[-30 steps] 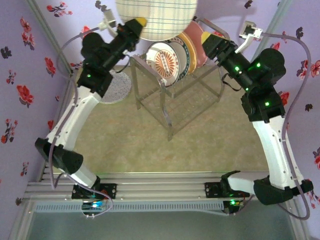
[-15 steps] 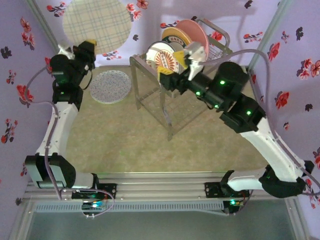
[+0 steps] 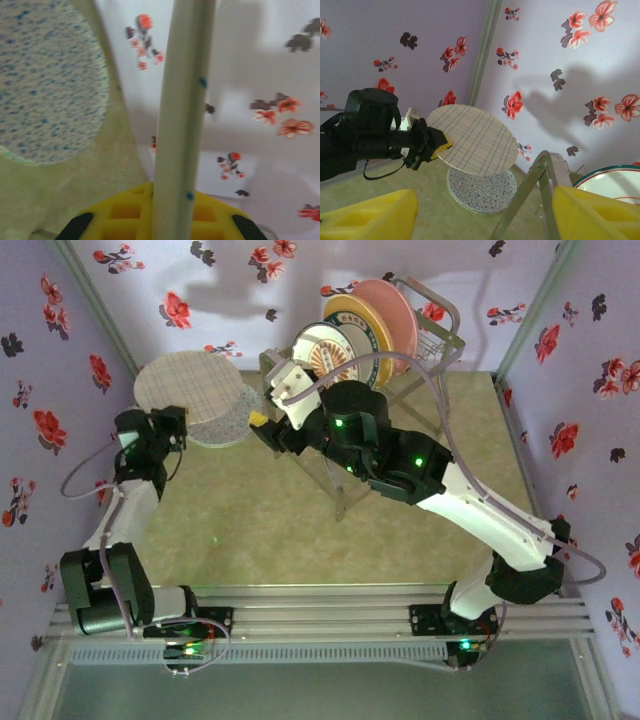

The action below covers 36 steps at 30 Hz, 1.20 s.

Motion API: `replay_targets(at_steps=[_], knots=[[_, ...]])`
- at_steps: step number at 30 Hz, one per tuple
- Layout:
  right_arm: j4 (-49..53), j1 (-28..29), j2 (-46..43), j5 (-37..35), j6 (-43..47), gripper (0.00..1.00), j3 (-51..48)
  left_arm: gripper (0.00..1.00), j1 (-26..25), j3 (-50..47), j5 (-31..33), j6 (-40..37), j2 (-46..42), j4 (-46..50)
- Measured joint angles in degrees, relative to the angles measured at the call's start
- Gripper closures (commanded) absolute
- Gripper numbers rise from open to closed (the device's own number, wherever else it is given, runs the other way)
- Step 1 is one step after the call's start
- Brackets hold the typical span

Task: Unload the plates from the dish rack

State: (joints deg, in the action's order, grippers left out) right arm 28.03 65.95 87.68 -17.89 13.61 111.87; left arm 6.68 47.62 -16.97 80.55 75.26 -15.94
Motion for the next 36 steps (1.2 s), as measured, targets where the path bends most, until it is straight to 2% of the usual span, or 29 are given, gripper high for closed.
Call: replay_targets(at_steps=[20,36], knots=[[3.19,0.0,1.64,-0.35,0.98,0.25,2.64,1.0,0.72,-0.31,-5.14,-2.4,24.09,-13.64],[3.61,0.0,3.85,-0.39,0.98,0.24,4.76,1.0,0.74,6.03,-8.41,-3.37,33.86,-17.44]])
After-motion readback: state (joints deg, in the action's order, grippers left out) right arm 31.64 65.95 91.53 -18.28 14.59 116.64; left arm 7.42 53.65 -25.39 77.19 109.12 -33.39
